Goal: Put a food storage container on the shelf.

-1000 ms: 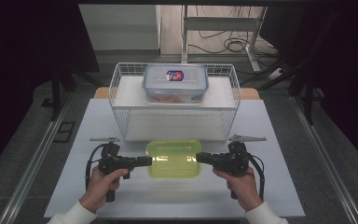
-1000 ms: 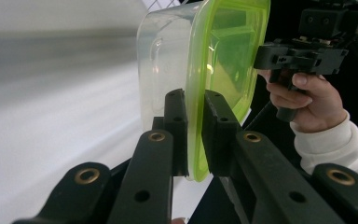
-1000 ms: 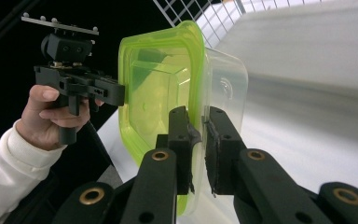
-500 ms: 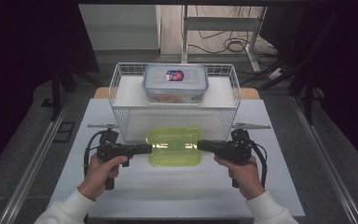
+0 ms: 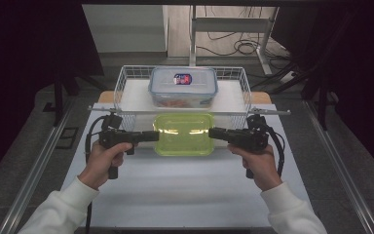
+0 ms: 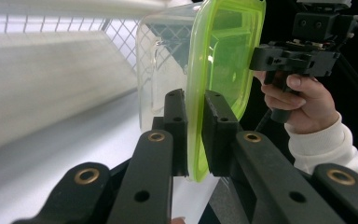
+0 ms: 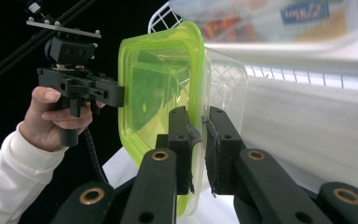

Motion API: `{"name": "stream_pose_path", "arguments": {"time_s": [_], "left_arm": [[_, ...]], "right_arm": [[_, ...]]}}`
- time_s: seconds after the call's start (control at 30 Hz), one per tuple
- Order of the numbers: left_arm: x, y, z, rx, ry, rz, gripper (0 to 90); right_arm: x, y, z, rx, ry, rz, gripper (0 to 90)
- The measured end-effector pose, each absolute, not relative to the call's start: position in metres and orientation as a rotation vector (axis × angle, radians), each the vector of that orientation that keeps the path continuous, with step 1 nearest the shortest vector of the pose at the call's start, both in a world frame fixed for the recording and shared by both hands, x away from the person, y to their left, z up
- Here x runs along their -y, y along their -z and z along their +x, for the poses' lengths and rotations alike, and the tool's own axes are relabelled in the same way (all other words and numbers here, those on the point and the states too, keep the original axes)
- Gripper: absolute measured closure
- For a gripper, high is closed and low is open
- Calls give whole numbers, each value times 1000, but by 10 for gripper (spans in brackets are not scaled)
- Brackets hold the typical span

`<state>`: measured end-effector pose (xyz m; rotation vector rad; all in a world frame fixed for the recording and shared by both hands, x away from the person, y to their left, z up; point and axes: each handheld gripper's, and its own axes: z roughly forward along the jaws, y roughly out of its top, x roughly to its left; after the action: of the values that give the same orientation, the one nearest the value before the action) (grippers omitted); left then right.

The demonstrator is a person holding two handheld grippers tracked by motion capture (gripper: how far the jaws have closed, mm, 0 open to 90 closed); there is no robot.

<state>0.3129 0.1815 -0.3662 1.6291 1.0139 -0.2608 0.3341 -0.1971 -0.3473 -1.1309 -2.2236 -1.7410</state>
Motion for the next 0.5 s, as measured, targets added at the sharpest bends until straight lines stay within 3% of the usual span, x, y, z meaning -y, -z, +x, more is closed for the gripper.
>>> {"name": "stream_pose_path", "arguments": {"time_s": [0.5], "left_arm": [[-184,345,327,-986,242,1630,818]], "right_arm": [[195,325,345,2234,1784,-1115,806]]}}
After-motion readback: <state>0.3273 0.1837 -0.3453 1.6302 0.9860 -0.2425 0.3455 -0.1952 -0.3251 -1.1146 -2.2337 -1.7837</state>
